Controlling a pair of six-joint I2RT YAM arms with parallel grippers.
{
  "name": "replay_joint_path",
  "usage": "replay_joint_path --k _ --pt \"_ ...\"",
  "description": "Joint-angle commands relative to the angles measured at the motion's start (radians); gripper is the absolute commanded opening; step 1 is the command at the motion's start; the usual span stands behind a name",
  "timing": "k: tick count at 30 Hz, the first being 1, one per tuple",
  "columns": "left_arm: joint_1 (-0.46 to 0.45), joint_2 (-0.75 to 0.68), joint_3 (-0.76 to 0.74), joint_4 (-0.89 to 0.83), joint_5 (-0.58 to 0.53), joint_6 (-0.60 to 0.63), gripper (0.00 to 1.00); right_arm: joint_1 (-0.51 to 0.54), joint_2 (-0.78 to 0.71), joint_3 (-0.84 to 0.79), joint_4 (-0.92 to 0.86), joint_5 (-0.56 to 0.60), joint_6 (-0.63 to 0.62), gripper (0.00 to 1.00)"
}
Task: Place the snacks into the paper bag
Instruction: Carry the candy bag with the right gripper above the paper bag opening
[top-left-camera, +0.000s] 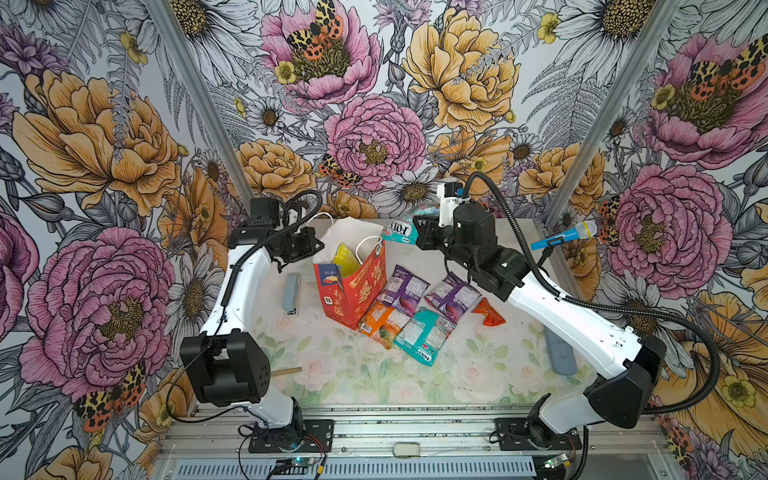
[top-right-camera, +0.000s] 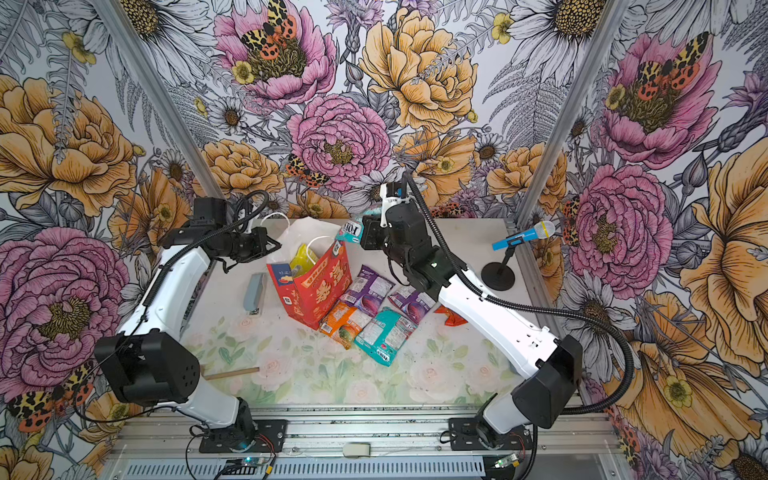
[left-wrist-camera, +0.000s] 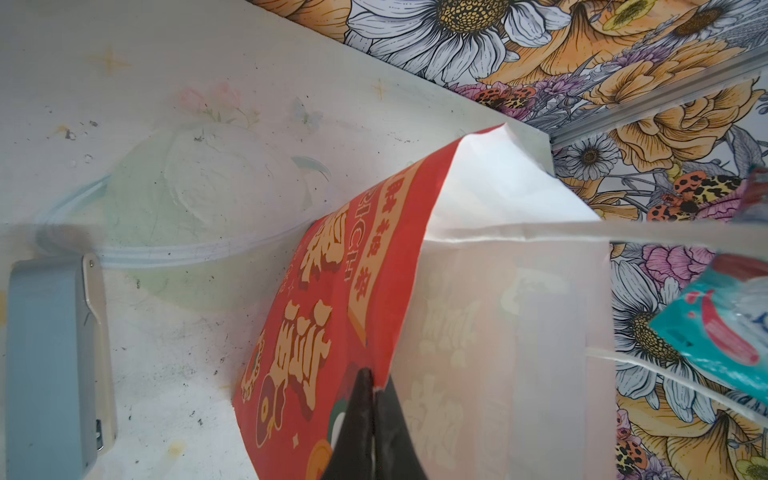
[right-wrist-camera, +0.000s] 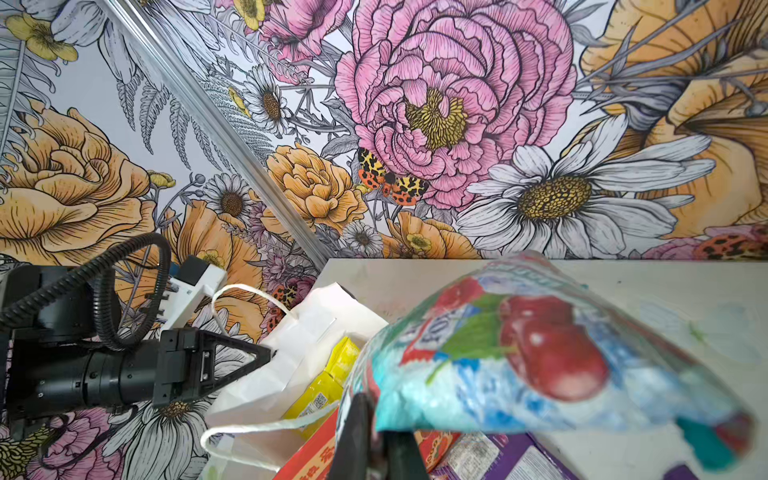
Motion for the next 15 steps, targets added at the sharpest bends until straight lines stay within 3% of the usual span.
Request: replay_joint_path --k 1,8,15 --pt "0.003 -0.016 -0.013 0.008 0.015 -0.011 0.00 -0.008 0.001 0.085 0.022 0.043 -0.080 0.00" --pt "0.002 -0.018 -0.013 0.007 0.013 -0.012 0.00 -0.008 0.078 0.209 0.016 0.005 -0.100 0.00" --pt "0.002 -0.018 -0.012 0.008 0.016 -0.012 0.00 0.001 0.252 0.390 -0.020 -0.103 -0.085 0.00"
